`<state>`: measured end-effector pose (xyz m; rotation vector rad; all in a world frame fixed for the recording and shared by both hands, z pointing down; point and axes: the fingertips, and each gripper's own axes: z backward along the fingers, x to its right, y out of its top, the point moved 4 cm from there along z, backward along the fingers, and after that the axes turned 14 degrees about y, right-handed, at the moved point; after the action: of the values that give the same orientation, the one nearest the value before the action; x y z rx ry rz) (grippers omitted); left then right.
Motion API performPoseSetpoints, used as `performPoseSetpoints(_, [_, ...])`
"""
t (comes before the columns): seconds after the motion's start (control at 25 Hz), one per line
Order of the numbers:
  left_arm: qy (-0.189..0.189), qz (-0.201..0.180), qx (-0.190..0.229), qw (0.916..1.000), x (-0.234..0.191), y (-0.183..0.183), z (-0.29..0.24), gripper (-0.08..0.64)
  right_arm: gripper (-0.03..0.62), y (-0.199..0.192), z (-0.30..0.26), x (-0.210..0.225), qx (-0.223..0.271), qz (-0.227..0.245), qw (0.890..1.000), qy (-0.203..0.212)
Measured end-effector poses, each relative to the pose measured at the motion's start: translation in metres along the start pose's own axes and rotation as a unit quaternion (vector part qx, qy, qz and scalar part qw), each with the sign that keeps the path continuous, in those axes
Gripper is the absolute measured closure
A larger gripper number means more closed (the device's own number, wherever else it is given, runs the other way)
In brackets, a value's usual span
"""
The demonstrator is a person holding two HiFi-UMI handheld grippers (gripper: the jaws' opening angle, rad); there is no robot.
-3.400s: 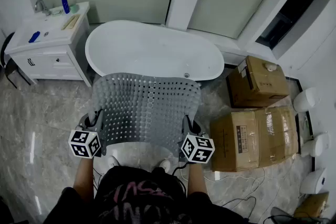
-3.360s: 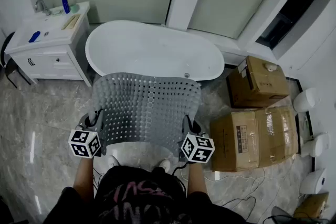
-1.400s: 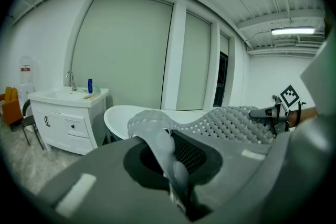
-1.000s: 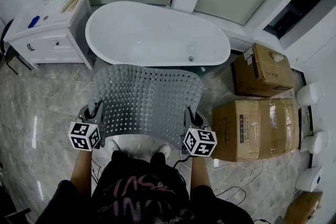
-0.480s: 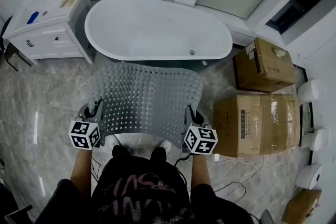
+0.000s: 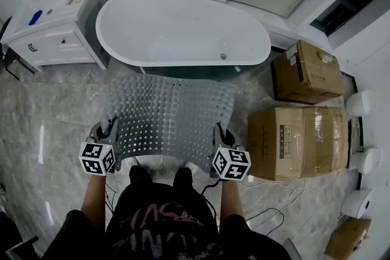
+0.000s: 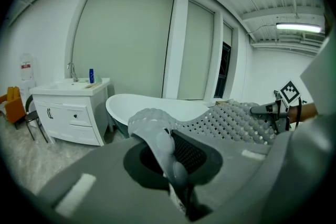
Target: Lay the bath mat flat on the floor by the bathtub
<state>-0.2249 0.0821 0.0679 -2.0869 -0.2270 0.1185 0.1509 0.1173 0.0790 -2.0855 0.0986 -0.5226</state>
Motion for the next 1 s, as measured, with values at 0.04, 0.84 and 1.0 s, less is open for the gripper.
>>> performPoseSetpoints(0.04, [0.000,0.001,-0.003,1.0000,-0.001,-0.002,-0.001,0.534,0.541,-0.002,-0.001,0.000,-0.002,-0.001,1.000,-0.001])
performPoseSetpoints(0.84, [0.003,0.009,-0.030,0.9995,-0.008,-0.014,-0.019,0.534,0.541,-0.007,-0.026,0.006,-0.024,-0.011,1.000,0.000])
performPoseSetpoints(1.0, [0.006,0.012,-0.039,0.9992,-0.012,-0.020,-0.023,0.534,0.541,-0.012,-0.030,0.005,-0.032,-0.013,0.999,0.001])
